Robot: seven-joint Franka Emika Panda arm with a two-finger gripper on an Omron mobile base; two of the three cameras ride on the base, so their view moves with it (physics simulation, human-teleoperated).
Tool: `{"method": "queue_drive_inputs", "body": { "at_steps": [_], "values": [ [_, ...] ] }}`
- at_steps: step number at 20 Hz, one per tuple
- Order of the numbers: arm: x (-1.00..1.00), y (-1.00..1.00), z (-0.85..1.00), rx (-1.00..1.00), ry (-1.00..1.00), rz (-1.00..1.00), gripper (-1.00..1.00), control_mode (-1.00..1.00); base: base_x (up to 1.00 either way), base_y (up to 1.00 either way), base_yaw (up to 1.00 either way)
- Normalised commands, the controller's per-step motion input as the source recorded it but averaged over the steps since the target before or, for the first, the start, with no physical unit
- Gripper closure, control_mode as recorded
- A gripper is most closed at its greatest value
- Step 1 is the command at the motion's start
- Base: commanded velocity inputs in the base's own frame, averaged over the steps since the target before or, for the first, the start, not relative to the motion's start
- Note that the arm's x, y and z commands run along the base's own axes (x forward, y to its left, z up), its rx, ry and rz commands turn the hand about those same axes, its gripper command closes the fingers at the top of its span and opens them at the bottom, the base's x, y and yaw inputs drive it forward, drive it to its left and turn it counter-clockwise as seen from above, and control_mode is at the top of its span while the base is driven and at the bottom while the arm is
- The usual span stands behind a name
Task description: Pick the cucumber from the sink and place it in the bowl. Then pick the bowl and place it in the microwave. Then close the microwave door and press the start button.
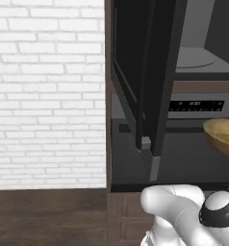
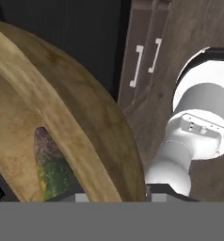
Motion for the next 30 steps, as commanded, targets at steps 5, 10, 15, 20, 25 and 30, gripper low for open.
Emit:
{"method": "queue_drive_inputs", "body": {
  "at_steps": [5,10,15,20,25,30],
  "values": [
    [-0.82,0.16,0.47,0.00,-0.38,0.00,1.00,-1.00,0.00,0.00,0.00],
    [0.02,0.33,0.81,0.00,-0.20,0.00,1.00,-1.00,0.00,0.00,0.00],
    [0.56,0.28,0.63,0.00,-0.02,0.00,1.00,-1.00,0.00,0.00,0.00],
    [0.79,0.32,0.67,0.00,0.00,0.00,1.00,-1.00,0.00,0.00,0.00],
    [0.88,0.20,0.75,0.00,0.00,0.00,1.00,-1.00,0.00,0.00,0.00],
    [0.93,0.12,0.48,0.00,0.00,0.00,1.00,-1.00,0.00,0.00,0.00]
  ]
}}
